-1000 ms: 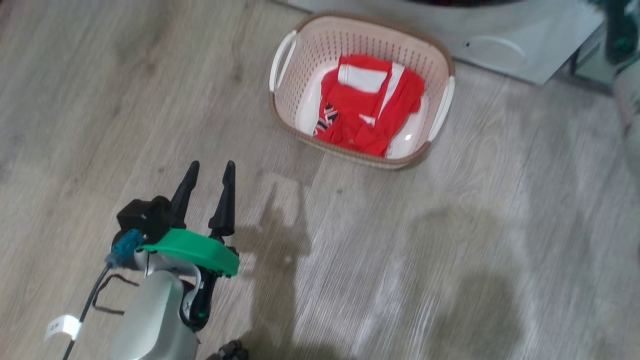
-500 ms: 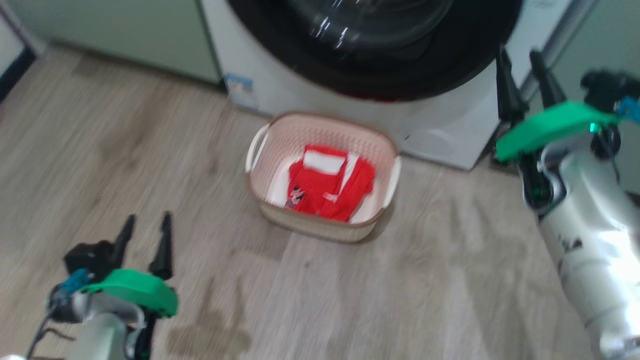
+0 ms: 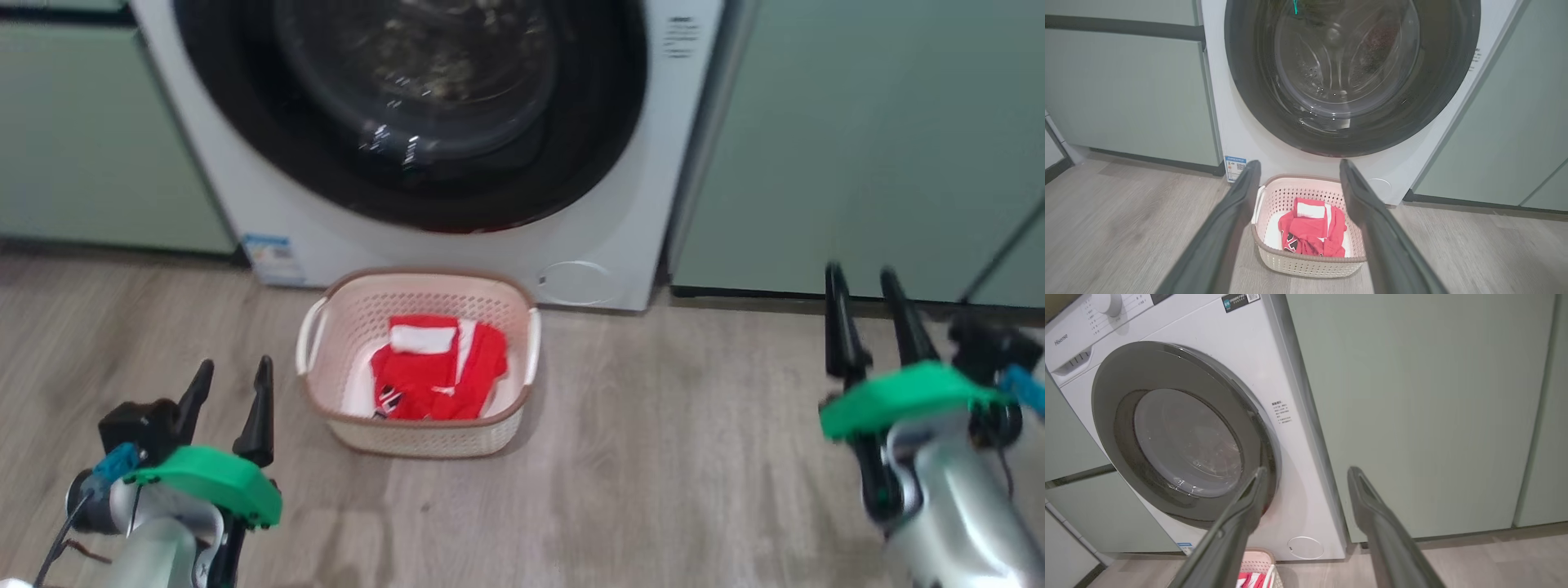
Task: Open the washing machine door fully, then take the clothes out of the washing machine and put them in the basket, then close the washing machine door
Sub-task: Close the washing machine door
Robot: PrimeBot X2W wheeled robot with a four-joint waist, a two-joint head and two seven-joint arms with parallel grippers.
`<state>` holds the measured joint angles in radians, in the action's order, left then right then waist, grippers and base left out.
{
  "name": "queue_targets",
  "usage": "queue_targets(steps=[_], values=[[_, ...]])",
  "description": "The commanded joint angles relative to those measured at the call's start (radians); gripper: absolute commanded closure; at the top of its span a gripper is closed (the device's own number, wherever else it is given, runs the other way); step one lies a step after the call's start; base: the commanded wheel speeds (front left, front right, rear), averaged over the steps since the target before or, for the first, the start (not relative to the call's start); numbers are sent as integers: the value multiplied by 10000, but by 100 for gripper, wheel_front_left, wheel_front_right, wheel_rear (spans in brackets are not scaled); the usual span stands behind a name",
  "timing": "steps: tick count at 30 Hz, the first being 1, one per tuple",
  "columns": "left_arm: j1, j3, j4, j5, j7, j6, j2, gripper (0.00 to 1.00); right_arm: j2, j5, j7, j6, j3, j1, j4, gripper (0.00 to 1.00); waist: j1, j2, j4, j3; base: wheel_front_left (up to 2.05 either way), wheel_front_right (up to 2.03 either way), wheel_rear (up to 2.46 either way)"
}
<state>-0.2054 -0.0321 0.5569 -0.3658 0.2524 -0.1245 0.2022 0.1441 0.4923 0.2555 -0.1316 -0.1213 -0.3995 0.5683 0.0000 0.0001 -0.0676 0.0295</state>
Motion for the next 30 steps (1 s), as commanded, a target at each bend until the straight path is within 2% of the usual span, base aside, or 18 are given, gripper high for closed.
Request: queue_targets(steps=[1, 10, 17, 30], values=[[-270, 346, -299, -47, 93, -61, 335, 0, -88, -233, 63, 9, -87, 69, -525, 0, 0, -1, 434, 268, 0, 0, 0], [196, 607, -528, 217, 93, -61, 224, 0, -301, -977, 63, 9, 498, 2219, -2073, 0, 0, -1, 1116, 474, 0, 0, 0], [602, 879, -680, 481, 93, -61, -50, 0, -395, -1247, 63, 9, 851, 3449, -3029, 0, 0, -1, 1366, 636, 0, 0, 0], [807, 895, -434, 488, 93, -61, -248, 0, -472, -1466, 63, 9, 985, 3968, -3494, 0, 0, -1, 1384, 837, 0, 0, 0]])
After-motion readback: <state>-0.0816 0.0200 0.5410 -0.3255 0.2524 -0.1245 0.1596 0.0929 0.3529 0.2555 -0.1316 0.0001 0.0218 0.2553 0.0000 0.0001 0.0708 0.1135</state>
